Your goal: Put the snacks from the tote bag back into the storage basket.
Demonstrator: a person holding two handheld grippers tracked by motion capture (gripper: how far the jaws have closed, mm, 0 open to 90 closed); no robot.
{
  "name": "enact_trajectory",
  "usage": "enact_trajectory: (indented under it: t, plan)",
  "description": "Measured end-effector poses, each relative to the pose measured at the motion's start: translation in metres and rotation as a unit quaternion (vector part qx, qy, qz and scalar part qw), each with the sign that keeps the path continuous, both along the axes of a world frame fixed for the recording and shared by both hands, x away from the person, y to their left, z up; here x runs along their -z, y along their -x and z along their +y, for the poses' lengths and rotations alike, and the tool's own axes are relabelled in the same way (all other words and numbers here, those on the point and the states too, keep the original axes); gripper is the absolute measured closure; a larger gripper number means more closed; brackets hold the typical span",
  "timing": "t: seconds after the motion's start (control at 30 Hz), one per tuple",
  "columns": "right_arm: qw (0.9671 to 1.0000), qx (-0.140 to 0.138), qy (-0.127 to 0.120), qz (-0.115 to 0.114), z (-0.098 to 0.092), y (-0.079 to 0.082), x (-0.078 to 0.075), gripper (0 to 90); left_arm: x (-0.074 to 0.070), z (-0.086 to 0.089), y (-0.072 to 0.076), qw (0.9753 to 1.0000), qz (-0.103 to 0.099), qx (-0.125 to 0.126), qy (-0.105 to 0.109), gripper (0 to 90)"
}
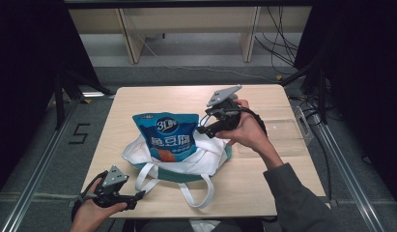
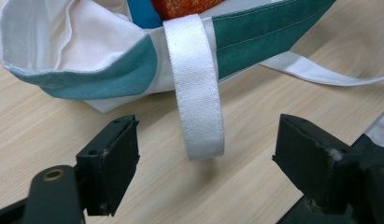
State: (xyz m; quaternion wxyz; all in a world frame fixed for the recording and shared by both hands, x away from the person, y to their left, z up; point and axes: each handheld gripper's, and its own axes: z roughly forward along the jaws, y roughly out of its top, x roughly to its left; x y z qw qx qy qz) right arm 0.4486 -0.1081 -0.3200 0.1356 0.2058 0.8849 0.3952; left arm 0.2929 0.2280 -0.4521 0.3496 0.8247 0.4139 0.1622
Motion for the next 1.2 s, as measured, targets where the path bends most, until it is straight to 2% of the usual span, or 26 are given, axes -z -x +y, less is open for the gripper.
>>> enact_trajectory:
  t: [0.03,0.1,0.13,0.17,0.2,0.23,0.3,0.33,0.37,0.4,0.43,0.47,0.57,0.6,0.63,0.67,0.73,0.77,0.8,0.83,0.9,0.93,0.97,1.03,1.17,1.2]
  plan:
    - [1.0,0.0,0.0,0.0,0.0,0.0,0.0,29.4,0.0,0.0,0.0,1.0,0.0,0.001,-0.003,20.8]
    - [0.9995,-0.03,0.003,0.008,0.01,-0.004,-0.01,28.0,0.0,0.001,-0.001,1.0,-0.005,0.002,0.0,20.6]
    - [0.9995,-0.03,0.003,0.008,0.01,-0.004,-0.01,28.0,0.0,0.001,-0.001,1.0,-0.005,0.002,0.0,20.6]
    - [0.9991,-0.041,0.008,0.008,0.018,-0.006,-0.015,27.4,-0.002,0.004,-0.002,0.9997,0.006,0.014,-0.021,20.6]
    - [0.9991,-0.041,0.008,0.008,0.018,-0.006,-0.015,27.4,0.001,0.002,-0.002,1.0,0.0,-0.003,-0.001,20.6]
    - [0.9988,-0.047,0.012,0.007,0.022,-0.007,-0.017,27.7,0.001,0.003,-0.003,0.9999,-0.004,-0.001,-0.01,20.5]
    - [0.9983,-0.056,0.013,0.007,0.031,-0.008,-0.022,29.1,0.0,0.004,-0.003,0.9999,0.006,0.0,-0.01,20.6]
    - [0.9977,-0.065,0.019,0.006,0.04,-0.009,-0.025,31.7,0.001,0.003,-0.003,1.0,0.004,-0.007,-0.004,20.6]
    - [0.9977,-0.065,0.019,0.006,0.04,-0.009,-0.025,31.7,0.001,0.003,-0.003,1.0,0.003,-0.008,0.0,20.6]
    - [0.9971,-0.072,0.024,0.007,0.045,-0.01,-0.027,33.2,0.001,0.003,-0.003,0.9999,0.003,-0.007,-0.008,20.6]
    - [0.9964,-0.078,0.031,0.007,0.053,-0.012,-0.029,36.7,0.001,0.004,-0.003,0.9999,0.004,-0.006,-0.008,20.5]
    - [0.9959,-0.083,0.035,0.009,0.057,-0.013,-0.029,38.6,0.001,0.003,-0.003,1.0,0.004,-0.006,-0.003,20.5]
    - [0.9954,-0.084,0.043,0.016,0.065,-0.014,-0.03,42.6,0.002,0.004,-0.004,1.0,-0.001,-0.001,-0.004,20.6]
    - [0.9937,-0.097,0.054,0.019,0.072,-0.016,-0.031,45.9,0.002,0.005,-0.004,1.0,-0.001,-0.001,-0.005,20.6]
    - [0.9936,-0.096,0.056,0.02,0.074,-0.016,-0.031,47.9,0.002,0.005,-0.004,1.0,-0.001,-0.001,-0.005,20.6]
    - [0.9936,-0.096,0.056,0.02,0.074,-0.016,-0.031,47.9,0.001,0.005,-0.004,1.0,0.002,-0.001,-0.007,20.6]
    - [0.9913,-0.108,0.073,0.019,0.084,-0.018,-0.03,53.9,-0.001,0.008,-0.005,0.9995,0.007,0.013,-0.027,20.6]
    - [0.9913,-0.108,0.073,0.019,0.084,-0.018,-0.03,53.9,0.0,0.008,-0.004,0.9996,0.007,0.012,-0.026,20.6]
    - [0.9901,-0.114,0.081,0.015,0.089,-0.02,-0.03,58.2,0.0,0.008,-0.004,0.9996,0.007,0.011,-0.026,20.6]
    - [0.9894,-0.114,0.088,0.018,0.09,-0.021,-0.03,61.0,0.002,0.006,-0.005,0.9999,0.0,0.0,-0.011,20.6]
    - [0.9892,-0.116,0.088,0.017,0.092,-0.021,-0.029,64.1,0.002,0.005,-0.004,0.9999,0.008,-0.004,-0.009,20.6]
    - [0.9877,-0.121,0.096,0.024,0.095,-0.023,-0.029,66.4,0.002,0.005,-0.004,0.9999,0.007,-0.005,-0.009,20.6]
    - [0.9877,-0.121,0.096,0.024,0.095,-0.023,-0.029,66.4,0.002,0.006,-0.004,0.9999,0.007,-0.004,-0.009,20.6]
    - [0.987,-0.123,0.1,0.026,0.098,-0.024,-0.028,68.9,0.002,0.007,-0.006,0.9998,0.004,0.001,-0.018,20.6]
    - [0.9845,-0.132,0.112,0.026,0.105,-0.027,-0.026,77.0,0.002,0.006,-0.005,0.9999,0.004,-0.001,-0.017,20.6]
    - [0.9834,-0.136,0.118,0.025,0.108,-0.027,-0.024,79.5,0.003,0.005,-0.005,0.9999,0.004,-0.005,-0.009,20.6]
